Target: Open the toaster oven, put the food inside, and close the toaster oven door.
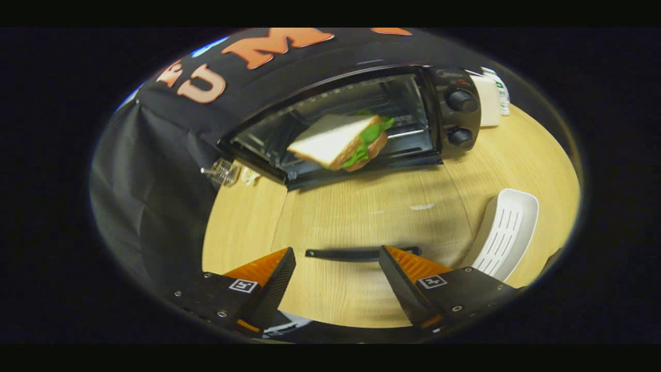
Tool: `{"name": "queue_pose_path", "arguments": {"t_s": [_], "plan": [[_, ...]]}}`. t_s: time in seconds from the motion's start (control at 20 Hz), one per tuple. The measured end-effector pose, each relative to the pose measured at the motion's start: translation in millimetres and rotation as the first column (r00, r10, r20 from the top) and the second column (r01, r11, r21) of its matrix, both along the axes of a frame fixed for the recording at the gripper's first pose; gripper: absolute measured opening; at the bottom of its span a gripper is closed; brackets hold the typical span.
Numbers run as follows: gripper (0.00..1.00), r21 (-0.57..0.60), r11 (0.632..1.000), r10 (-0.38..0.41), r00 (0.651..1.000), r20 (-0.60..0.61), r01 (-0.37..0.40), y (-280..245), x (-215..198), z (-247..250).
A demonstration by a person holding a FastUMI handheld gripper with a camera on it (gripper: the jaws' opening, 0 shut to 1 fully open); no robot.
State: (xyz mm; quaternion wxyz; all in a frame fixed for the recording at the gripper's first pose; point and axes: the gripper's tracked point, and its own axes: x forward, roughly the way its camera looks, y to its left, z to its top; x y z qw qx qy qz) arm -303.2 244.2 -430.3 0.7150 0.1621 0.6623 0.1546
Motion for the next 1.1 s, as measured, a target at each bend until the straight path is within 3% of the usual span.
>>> {"name": "queue_pose_path", "arguments": {"t_s": [0.2,0.65,1.1], "plan": [[0.97,-0.098,0.989,0.106,0.994,-0.02,-0.107,-9.8,-30.3,-16.6],[0.97,-0.273,0.943,0.205,0.978,0.024,-0.191,-28.4,-29.3,-58.5],[0.95,-0.301,0.943,0.183,0.978,0.104,-0.144,-25.3,-8.6,-32.7]]}}
